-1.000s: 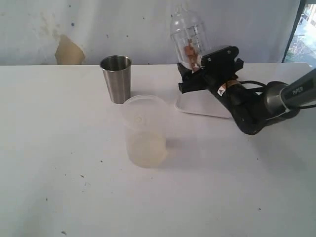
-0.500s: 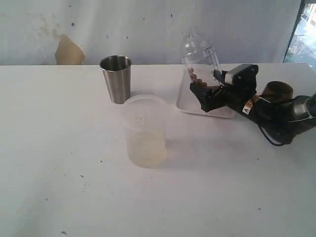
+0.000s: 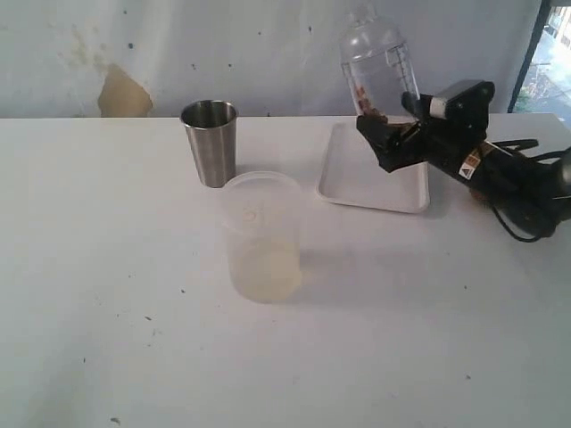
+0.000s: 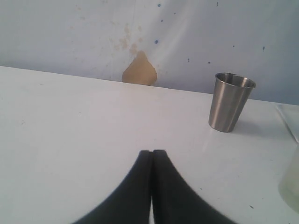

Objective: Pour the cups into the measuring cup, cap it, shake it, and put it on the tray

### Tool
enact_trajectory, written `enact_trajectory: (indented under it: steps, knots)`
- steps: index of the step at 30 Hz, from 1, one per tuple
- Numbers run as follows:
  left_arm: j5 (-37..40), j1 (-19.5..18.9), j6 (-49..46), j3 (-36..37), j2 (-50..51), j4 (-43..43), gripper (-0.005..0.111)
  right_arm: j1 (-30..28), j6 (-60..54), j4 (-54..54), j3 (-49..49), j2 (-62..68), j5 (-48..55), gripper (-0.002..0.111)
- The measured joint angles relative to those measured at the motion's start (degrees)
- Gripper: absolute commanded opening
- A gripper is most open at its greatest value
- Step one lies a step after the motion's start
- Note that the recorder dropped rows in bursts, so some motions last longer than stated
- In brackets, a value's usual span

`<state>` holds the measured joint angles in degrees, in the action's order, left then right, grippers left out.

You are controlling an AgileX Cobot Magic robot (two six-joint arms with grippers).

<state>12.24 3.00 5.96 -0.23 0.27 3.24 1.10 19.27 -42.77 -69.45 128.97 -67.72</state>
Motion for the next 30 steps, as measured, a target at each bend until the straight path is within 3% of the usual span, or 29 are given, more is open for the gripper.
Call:
enact_trajectory:
  steps: [20,23,27,30]
  knots:
    - [-0.9,0.0,0.0,0.0,0.0,0.0,0.0,-0.7,2.5,-3.9,2.7,-6.6,-0.1,0.0]
    - [-10.1,0.0,1.5,0.3,0.0,1.1,0.0,-0.7,2.5,-4.6,2.7,-6.6,-0.1,0.0]
    - [-28.1,0.0,11.0,0.0,0.0,3.3,0.0,-0.7,2.5,-5.2,2.7,-6.6,-0.1,0.0]
    - [-31.5,0.0,16.3,-2.7,0.7,-5.4,0.0,-0.7,2.5,-5.4,2.7,-6.6,-0.1,0.0]
